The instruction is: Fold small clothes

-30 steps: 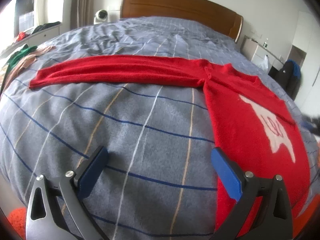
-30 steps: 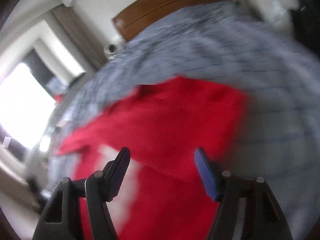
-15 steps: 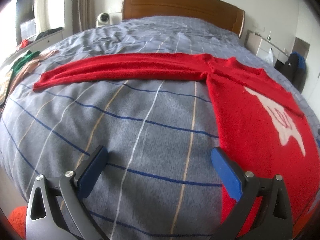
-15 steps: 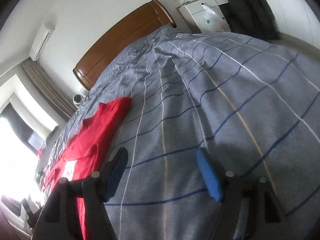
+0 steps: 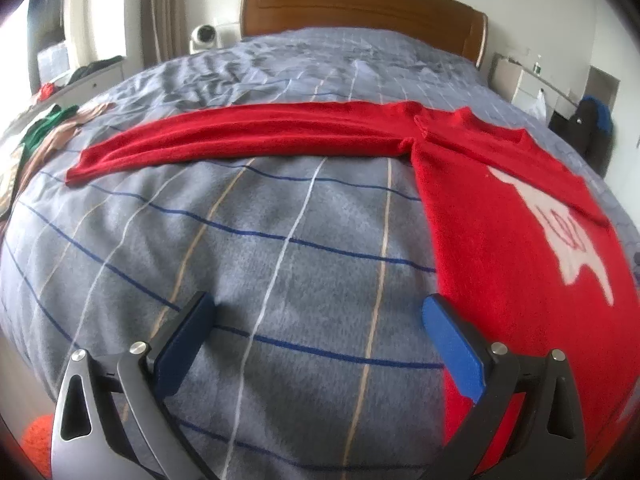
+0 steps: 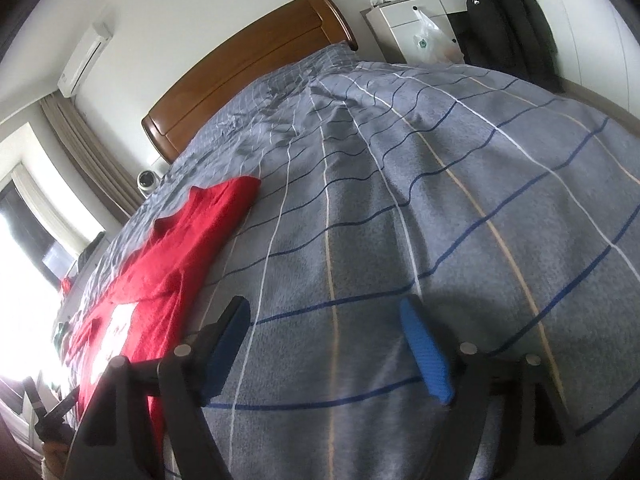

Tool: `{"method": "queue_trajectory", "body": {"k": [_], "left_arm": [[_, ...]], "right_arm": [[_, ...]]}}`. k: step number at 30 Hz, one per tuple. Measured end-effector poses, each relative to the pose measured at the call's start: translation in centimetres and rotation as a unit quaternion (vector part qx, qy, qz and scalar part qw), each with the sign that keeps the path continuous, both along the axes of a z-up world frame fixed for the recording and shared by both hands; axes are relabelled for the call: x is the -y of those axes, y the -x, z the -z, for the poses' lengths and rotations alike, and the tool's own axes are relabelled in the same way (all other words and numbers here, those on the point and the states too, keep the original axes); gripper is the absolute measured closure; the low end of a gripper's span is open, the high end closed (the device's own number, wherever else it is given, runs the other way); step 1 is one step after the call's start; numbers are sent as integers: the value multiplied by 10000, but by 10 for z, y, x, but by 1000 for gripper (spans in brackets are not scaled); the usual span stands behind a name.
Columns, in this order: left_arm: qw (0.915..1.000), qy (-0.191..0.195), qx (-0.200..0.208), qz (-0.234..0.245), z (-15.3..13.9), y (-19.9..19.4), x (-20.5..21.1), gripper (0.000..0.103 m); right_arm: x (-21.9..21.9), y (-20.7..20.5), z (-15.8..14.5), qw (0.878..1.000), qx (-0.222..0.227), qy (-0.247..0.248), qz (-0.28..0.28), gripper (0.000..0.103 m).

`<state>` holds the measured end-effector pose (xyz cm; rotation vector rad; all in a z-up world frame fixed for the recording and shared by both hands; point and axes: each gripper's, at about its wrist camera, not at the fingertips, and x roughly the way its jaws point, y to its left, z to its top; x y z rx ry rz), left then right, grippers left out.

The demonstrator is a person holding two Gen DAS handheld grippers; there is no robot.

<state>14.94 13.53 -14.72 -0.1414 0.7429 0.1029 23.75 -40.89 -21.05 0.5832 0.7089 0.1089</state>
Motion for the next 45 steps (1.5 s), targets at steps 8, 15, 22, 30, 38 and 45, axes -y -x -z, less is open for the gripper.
{"method": "queue_trajectory", "body": {"k": [8, 15, 22, 30, 38, 45], "left_arm": [[9985, 424, 198, 274, -57, 3, -53, 0], [9897, 1130, -312, -822, -62, -42, -185, 1], [9815, 935, -282, -1648, -54, -76, -245, 1], [9770, 663, -1003, -1762, -6, -102, -247, 5], [9898, 273, -769, -1168, -47, -118, -207, 99], [9980, -220, 323, 499, -179, -137, -58, 99]], "right_arm": [[0, 1, 1, 10000, 9, 16, -12, 25], [-1, 1, 0, 10000, 4, 41, -19, 25], [-2, 0, 0, 9999, -2, 123, -19, 25], [-6, -2, 1, 9998, -3, 194, -41, 23], [-8, -3, 0, 9997, -15, 239, -63, 21], [-10, -6, 0, 9995, -35, 303, -99, 19]]}}
